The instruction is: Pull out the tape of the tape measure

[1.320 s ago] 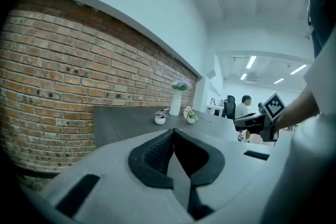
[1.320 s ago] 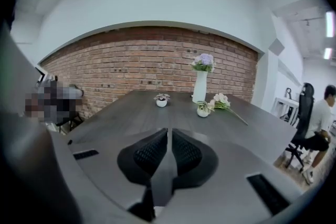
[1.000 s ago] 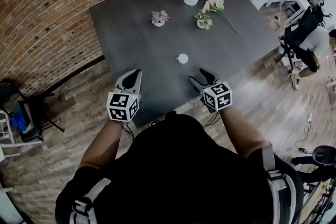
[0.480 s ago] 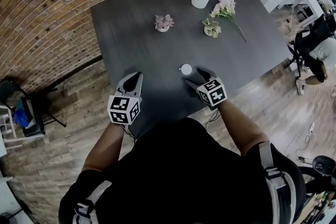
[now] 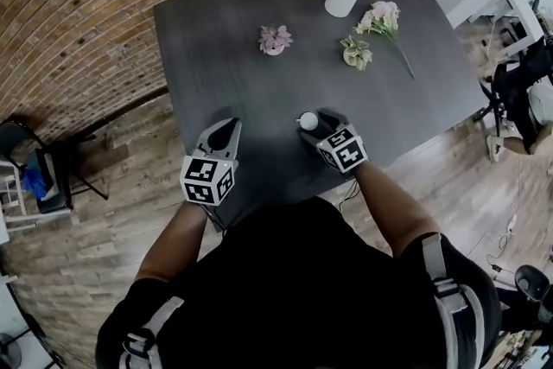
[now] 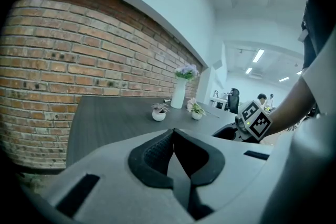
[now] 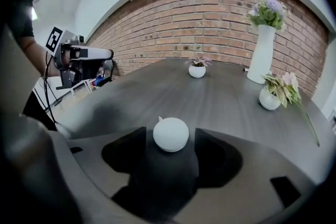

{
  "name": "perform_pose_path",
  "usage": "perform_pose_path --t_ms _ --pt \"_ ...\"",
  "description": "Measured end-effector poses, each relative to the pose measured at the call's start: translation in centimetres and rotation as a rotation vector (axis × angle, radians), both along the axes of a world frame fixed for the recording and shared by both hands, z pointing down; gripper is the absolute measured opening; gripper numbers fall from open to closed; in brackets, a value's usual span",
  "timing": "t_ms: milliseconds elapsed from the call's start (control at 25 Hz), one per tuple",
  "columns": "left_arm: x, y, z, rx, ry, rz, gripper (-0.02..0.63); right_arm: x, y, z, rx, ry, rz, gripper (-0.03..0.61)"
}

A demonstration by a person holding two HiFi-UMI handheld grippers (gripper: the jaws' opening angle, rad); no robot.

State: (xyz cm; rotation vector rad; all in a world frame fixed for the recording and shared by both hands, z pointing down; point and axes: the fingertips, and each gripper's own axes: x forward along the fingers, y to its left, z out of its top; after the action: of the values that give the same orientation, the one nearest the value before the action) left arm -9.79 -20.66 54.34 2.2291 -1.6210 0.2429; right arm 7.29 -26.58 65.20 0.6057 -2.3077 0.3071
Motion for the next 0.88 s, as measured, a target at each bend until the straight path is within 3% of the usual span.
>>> perform_pose_path --t_ms 280,480,680,800,880 --pt "-0.7 0.4 -0.3 -0.008 -0.006 -0.023 0.009 0.1 -0.4 0.1 -0.026 0.025 -0.005 0.21" --pt "0.0 0.7 -1.0 0.007 -0.018 0.01 0.009 0.5 -0.5 -2.6 0.015 -0.055 0.012 0.21" --pt "4.4 1.3 -3.8 0.078 0.037 0.214 0.011 -0.6 0.5 -9.9 0.109 -0.235 0.014 0.21" --pt "7.3 1.6 -6.7 0.165 -0.012 0.348 0.018 -1.6 2.5 -14.9 0.176 -0.33 -0.031 0.209" --pt "8.9 2.0 -8.3 0.215 -0.057 0.42 0.1 -2.0 3.9 -17.1 0.214 -0.358 -0.06 0.209"
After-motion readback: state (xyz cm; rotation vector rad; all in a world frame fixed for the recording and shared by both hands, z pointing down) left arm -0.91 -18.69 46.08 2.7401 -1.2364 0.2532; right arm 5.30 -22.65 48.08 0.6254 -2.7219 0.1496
